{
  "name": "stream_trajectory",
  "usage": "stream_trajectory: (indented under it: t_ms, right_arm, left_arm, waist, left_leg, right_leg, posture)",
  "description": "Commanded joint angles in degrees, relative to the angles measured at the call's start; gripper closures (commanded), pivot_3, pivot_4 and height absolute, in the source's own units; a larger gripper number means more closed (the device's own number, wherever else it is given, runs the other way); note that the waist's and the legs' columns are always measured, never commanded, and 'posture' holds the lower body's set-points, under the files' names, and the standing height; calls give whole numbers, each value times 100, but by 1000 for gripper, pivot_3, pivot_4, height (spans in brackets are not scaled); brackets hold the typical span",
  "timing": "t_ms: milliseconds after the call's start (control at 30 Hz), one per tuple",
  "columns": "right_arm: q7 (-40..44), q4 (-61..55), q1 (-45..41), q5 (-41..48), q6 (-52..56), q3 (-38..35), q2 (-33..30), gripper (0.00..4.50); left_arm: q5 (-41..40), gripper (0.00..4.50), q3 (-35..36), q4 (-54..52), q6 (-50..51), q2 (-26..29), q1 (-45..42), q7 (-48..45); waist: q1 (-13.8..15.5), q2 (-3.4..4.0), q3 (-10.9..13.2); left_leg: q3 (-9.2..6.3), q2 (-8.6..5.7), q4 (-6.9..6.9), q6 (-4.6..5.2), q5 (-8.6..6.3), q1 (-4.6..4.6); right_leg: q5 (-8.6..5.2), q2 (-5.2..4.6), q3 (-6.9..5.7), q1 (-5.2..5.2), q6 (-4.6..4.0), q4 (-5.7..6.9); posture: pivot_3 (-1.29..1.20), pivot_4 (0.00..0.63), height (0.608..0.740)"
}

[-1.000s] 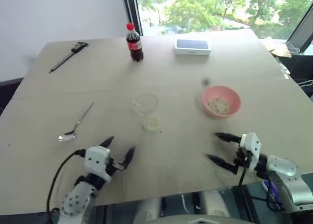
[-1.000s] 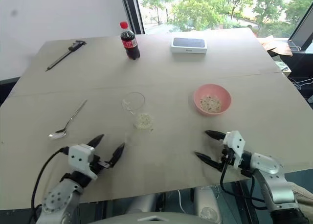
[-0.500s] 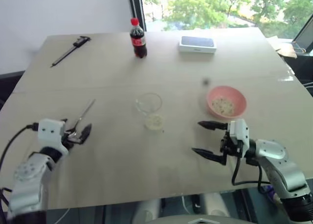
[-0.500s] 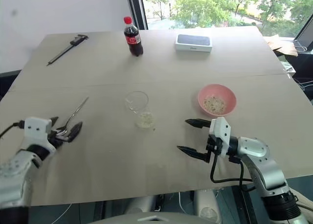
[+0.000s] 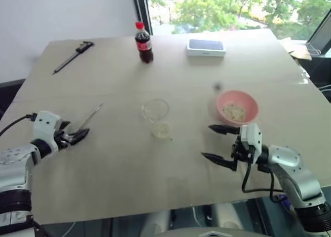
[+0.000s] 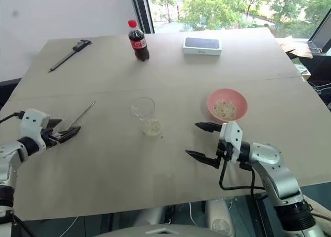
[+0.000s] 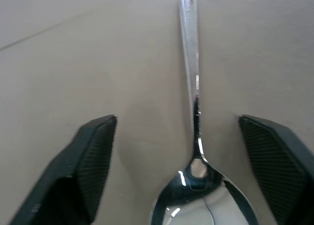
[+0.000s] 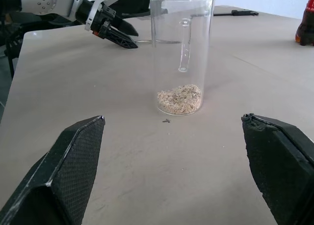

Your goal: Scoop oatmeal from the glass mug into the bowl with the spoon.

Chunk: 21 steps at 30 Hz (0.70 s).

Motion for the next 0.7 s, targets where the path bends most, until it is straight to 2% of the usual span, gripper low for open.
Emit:
stream_trajectory:
  t_ms: [33,67,100,133,167,233,267,567,700]
  right_arm:
    - [-53,-255,45,58,-49,-85,9,0]
    - [-56,-246,29,65,-44,-86,7,0]
    - [-58,-229,7,74,-40,-89,4,0]
    - [-48,-205,-30,86,-34,-96,-4,0]
    - [-38,-185,-65,98,-26,-99,-9,0]
    - [-18,-158,-110,119,-13,-108,-19,0]
    - [-5,-147,-126,124,-11,-107,-23,0]
    - [132,-103,-256,193,72,-91,-78,0]
    - [-97,5,-610,550,522,-291,36,0]
  left_arm:
    - [78,2277,-151,136,288,-40,353,-208]
    - [54,2746,-132,111,309,-53,386,-209]
    - [34,2877,-118,84,315,-66,421,-207]
    - [3,3490,-87,35,293,-92,477,-213]
    - [-27,3610,-49,-9,261,-123,522,-216]
    - [-64,4342,36,-88,206,-187,577,-170]
    - [-77,4472,89,-120,163,-224,594,-121]
    - [-231,4472,626,-1095,-274,-770,1030,548]
    - [-382,4472,845,-2400,-534,-1074,1037,1001]
  waist:
    - [-11,4,-2]
    - [-16,7,-4]
    - [-23,11,-6]
    - [-27,13,-7]
    - [-30,14,-8]
    - [-46,23,-14]
    - [-44,26,-16]
    - [-6,30,-19]
    - [17,1,-3]
  left_leg:
    - [0,0,0,0,0,0]
    - [1,0,-1,0,0,0]
    - [1,1,-1,1,0,2]
    - [2,2,-1,1,-1,4]
    - [2,3,-1,2,-1,5]
    - [6,5,-1,2,-1,7]
    - [7,5,-1,2,-1,9]
    - [5,3,-1,2,-1,5]
    - [-1,1,1,1,-1,-4]
  right_leg:
    - [0,0,1,0,0,0]
    - [0,-1,2,-1,0,0]
    - [0,-1,3,-1,0,1]
    - [0,0,4,-1,0,2]
    - [0,0,5,0,0,2]
    - [0,0,11,0,0,4]
    - [0,-2,12,0,0,4]
    - [1,-27,10,0,0,2]
    - [1,-34,4,-2,0,1]
  posture:
    - [0,150,740]
    - [0,150,740]
    - [0,150,740]
    - [0,150,740]
    - [0,150,740]
    - [0,150,740]
    - [0,150,740]
    - [0,150,740]
    - [0,150,740]
